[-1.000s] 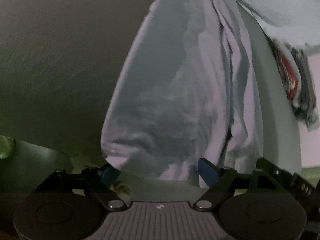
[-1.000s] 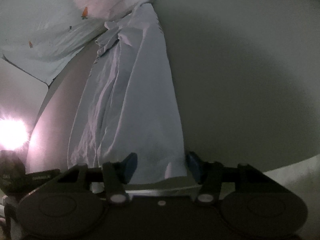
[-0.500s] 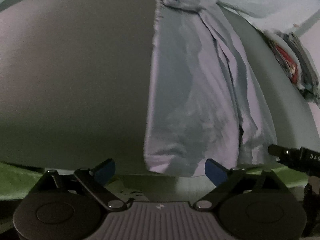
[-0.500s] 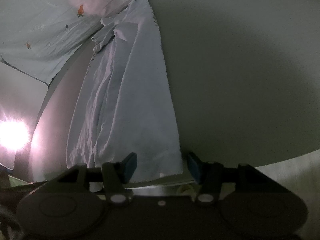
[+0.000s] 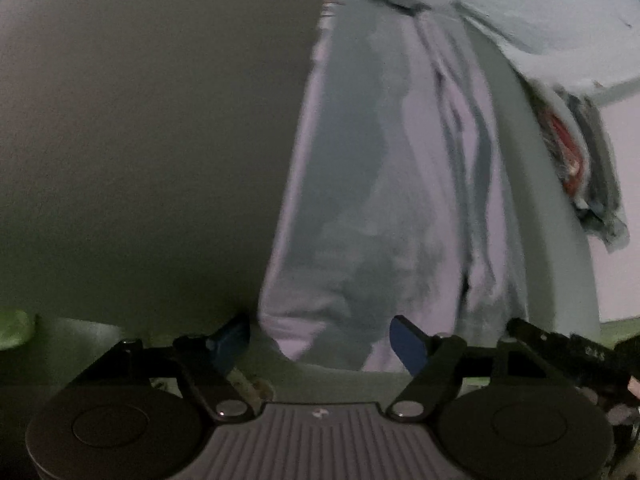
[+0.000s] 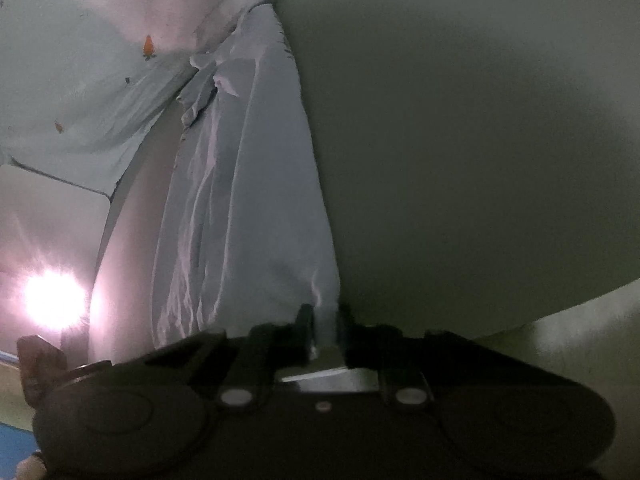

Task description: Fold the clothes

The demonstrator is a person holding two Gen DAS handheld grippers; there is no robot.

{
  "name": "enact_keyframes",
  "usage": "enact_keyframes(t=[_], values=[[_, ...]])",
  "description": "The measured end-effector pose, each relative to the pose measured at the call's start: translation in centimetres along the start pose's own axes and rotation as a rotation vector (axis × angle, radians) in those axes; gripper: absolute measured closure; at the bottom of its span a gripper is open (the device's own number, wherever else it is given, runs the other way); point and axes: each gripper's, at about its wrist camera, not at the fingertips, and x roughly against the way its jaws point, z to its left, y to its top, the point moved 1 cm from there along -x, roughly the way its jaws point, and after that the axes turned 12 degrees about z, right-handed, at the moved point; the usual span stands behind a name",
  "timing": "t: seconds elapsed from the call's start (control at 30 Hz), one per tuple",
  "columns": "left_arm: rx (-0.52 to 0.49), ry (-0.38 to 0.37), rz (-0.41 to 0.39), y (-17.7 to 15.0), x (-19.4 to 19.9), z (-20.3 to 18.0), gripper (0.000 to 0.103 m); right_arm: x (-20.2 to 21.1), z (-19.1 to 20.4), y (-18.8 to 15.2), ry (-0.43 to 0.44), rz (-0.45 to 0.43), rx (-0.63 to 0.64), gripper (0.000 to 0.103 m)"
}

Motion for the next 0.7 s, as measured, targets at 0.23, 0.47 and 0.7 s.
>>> enact_keyframes(t=[0.23, 0.47, 0.7], values=[[0.077, 0.036, -0.004, -0.3, 0.7, 1.3, 0.027, 0.0, 0.9, 0.2, -0.032, 0.012, 0.019, 0.083], [0.108, 0.083, -0.054, -1.8, 2.2, -0.5, 0.090, 1.1, 2.4, -0.3, -0.016, -0.015, 0.167, 0.095], [0.225, -0.184, -0.075, -1.1, 5.5, 0.7, 0.093, 3.4, 4.0, -0.2, 0.232, -0.089, 0.167, 0.096]])
